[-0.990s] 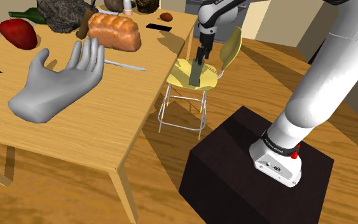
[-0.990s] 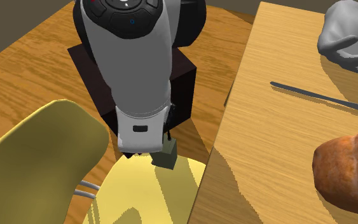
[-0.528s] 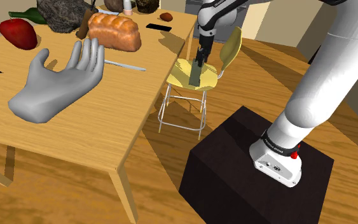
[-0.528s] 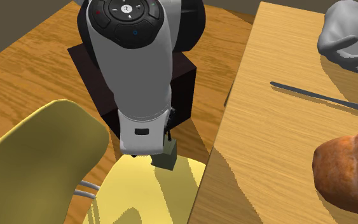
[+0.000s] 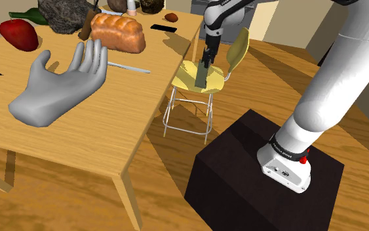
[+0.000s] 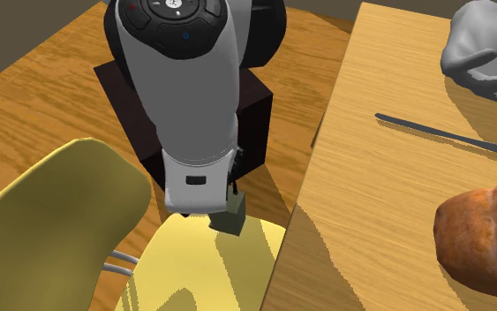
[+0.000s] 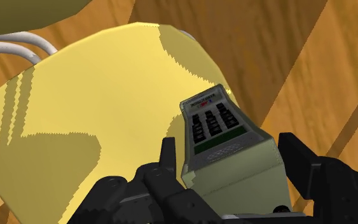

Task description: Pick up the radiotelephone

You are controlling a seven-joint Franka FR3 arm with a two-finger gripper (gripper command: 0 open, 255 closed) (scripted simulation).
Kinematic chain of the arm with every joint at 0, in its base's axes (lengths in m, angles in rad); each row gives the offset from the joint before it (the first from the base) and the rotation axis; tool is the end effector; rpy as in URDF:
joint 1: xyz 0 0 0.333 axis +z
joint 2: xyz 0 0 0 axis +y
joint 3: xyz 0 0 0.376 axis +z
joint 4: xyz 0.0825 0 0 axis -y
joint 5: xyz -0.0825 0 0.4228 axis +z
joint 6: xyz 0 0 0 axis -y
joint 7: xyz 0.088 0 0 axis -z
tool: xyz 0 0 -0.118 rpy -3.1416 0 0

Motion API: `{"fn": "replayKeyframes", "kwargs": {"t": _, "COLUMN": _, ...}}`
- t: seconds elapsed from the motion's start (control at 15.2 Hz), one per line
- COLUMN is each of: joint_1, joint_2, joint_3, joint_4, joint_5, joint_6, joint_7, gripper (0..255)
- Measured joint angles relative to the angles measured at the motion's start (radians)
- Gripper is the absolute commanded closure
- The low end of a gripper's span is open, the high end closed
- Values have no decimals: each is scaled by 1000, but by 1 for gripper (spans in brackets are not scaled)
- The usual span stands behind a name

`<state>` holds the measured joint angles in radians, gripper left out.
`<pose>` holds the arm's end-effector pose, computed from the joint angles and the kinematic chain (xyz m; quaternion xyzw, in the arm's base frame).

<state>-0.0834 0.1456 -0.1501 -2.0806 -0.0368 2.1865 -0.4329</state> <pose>0.5885 -0.1397 0.3804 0.9933 0.1109 -0.0265 0.0180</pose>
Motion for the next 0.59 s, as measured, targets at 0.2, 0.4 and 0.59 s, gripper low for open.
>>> {"fn": "replayKeyframes", "kwargs": {"t": 0.2, "joint_1": 0, "joint_2": -14, "joint_3": 0, "joint_4": 19, "joint_5": -2, "joint_6": -33, "joint_7": 0, "gripper": 255}}
{"fn": "replayKeyframes", "kwargs": {"t": 0.4, "joint_1": 1, "joint_2": -35, "joint_3": -1, "joint_4": 39, "joint_5": -4, "joint_6": -73, "joint_7": -1, "gripper": 255}}
{"fn": "replayKeyframes", "kwargs": {"t": 0.59, "joint_1": 3, "joint_2": -54, "joint_3": 0, "joint_4": 57, "joint_5": -6, "joint_6": -111, "joint_7": 2, "gripper": 255}}
